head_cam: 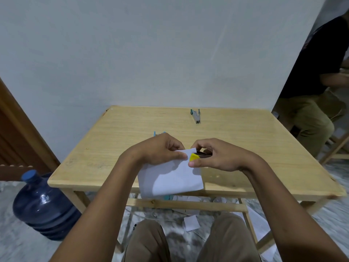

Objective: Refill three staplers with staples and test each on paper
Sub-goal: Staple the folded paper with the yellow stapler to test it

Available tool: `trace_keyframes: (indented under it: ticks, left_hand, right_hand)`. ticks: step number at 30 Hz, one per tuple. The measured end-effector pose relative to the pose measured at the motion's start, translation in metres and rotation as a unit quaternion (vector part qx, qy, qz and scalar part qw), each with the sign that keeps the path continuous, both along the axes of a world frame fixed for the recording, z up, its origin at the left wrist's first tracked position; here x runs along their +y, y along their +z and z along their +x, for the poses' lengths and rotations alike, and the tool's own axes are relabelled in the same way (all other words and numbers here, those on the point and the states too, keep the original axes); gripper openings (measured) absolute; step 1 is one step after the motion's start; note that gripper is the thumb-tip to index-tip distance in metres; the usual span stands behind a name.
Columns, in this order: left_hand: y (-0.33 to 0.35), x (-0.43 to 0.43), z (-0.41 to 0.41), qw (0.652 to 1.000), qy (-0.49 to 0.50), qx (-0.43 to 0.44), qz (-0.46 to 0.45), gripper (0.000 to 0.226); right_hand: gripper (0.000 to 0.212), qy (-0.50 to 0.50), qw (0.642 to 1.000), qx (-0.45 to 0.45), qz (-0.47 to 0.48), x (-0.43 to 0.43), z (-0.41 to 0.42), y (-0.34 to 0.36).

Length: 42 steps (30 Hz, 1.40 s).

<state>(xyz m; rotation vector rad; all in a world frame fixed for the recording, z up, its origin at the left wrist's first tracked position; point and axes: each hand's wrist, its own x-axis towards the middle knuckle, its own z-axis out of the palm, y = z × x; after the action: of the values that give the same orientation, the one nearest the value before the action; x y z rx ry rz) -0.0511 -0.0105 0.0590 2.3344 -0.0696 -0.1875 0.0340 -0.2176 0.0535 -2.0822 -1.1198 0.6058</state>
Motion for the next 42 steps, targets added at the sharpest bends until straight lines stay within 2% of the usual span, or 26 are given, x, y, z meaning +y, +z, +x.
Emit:
trace_keyframes:
  ticks: [10, 18, 31, 42]
  left_hand:
    - [0.0, -0.002, 0.002, 1.0, -0.007, -0.003, 0.03, 0.016]
    - [-0.005, -0.003, 0.004, 1.0, 0.001, -0.019, 0.012, 0.014]
    - [-0.005, -0.001, 0.007, 0.999, -0.004, -0.025, 0.027, 0.015]
    - [-0.007, 0.002, 0.008, 0.999, -0.001, -0.036, 0.022, 0.015]
  right_hand:
    - [0.025, 0.017, 1.0, 0.002, 0.007, -0.002, 0.005, 0.003]
    - [0.025, 0.021, 1.0, -0.001, 0.018, -0.003, 0.009, 0.003]
    - [0.022, 0.023, 0.999, -0.039, 0.007, 0.0, 0.009, 0.003]
    - [0.021, 0.006, 0.997, -0.068, 0.038, 0.004, 0.013, -0.004]
